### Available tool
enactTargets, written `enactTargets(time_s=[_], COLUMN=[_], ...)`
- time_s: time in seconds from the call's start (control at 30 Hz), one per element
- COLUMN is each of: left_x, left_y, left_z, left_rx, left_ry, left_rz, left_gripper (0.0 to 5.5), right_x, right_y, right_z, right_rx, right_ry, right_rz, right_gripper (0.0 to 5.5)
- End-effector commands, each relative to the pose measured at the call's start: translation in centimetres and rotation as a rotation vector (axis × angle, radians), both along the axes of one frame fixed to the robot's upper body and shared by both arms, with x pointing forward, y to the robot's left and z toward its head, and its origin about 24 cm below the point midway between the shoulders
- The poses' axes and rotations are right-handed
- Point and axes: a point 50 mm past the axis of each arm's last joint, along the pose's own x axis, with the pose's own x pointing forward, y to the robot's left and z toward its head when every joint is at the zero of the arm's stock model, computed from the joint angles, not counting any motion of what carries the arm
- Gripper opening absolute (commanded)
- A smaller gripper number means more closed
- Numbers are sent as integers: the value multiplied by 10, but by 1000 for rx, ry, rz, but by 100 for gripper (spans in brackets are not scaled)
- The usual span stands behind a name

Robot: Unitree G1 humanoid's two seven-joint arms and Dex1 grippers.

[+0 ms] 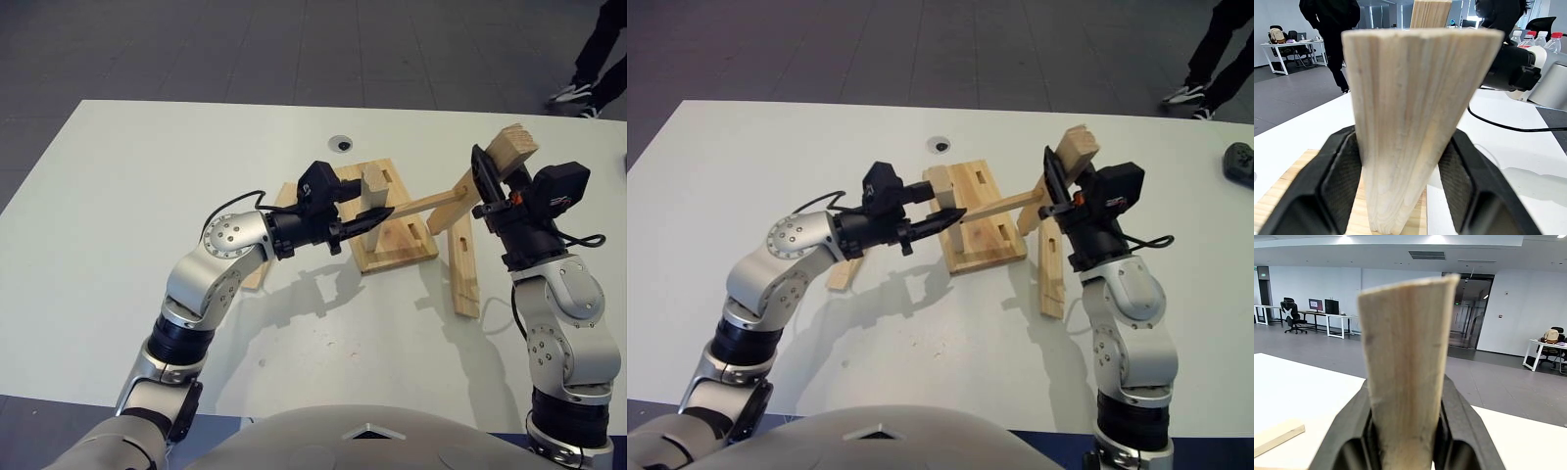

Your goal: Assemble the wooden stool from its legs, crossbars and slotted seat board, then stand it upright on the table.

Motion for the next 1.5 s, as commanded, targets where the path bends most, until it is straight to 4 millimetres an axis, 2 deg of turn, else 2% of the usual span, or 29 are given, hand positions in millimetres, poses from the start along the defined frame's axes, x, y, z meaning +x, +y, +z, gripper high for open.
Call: enactTargets(time_s=[0.03,0.2,0.3,0.47,0.7,0.87,1.03,1.33,1.5], left_x=[-6,-5,-5,-5,-5,-6,2,2,2], left_y=[1,1,1,2,2,2,10,8,8], left_z=[-32,-33,-34,-34,-35,-36,-33,-33,-33], left_rx=[98,104,105,108,108,114,136,139,134], left_ry=[140,134,135,133,133,137,122,117,121], left_rz=[4,9,9,7,12,-7,-2,-31,-28], left_gripper=[222,222,220,220,220,220,218,215,215], right_x=[0,1,4,4,3,7,12,12,7], right_y=[7,19,21,21,24,14,5,4,12], right_z=[2,15,26,31,19,9,-1,-12,-27], right_rx=[3,29,41,40,138,178,231,218,156], right_ry=[-10,-38,-65,-59,59,109,190,233,360], right_rz=[24,66,71,69,123,180,219,219,193], right_gripper=[103,103,103,103,103,103,103,103,103])
